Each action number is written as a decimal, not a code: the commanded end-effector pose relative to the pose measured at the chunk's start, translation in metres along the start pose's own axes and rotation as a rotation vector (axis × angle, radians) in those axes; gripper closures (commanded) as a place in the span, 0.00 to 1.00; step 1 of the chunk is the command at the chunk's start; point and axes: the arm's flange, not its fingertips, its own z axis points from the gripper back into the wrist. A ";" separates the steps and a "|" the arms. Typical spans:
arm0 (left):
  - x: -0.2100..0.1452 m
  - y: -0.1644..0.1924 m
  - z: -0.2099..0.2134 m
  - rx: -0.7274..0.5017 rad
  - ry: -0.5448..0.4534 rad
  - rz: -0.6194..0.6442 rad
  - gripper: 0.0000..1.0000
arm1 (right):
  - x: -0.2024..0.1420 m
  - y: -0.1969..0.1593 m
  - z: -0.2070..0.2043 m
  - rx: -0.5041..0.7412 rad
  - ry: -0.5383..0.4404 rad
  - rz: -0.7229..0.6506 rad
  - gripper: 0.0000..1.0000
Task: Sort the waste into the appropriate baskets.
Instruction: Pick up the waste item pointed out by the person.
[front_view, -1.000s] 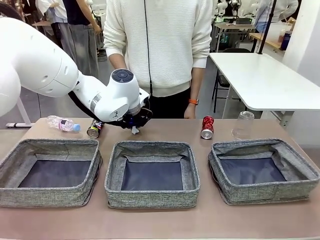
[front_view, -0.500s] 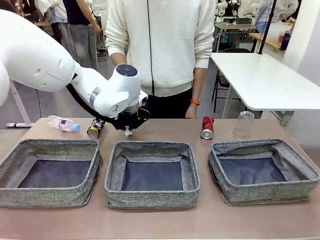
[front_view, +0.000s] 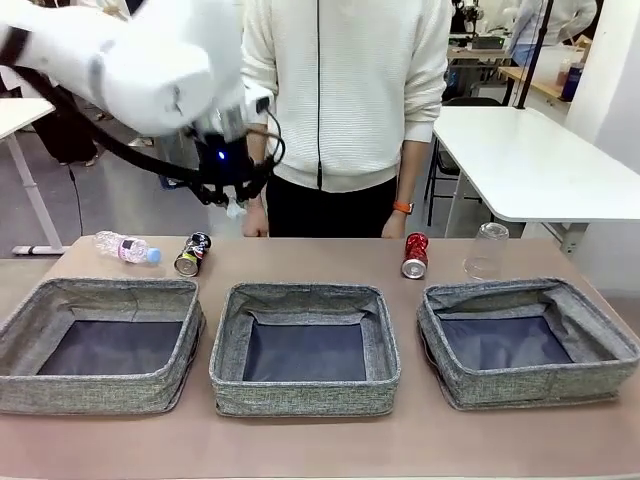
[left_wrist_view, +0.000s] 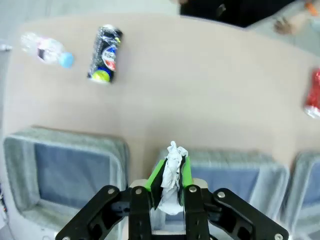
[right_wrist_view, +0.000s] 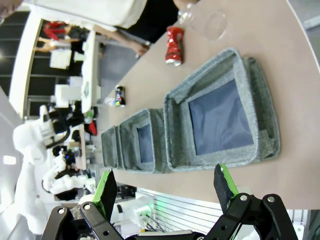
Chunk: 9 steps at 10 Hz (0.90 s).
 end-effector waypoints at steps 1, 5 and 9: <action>-0.012 0.044 0.018 -0.078 0.171 -0.132 1.00 | 0.002 0.001 0.000 0.023 -0.008 0.023 0.00; 0.000 0.000 0.000 0.000 0.000 0.000 1.00 | 0.002 0.001 0.000 0.023 -0.008 0.023 0.00; -0.016 -0.073 0.074 -0.133 0.027 -0.095 0.85 | 0.002 0.001 0.000 0.023 -0.008 0.023 0.00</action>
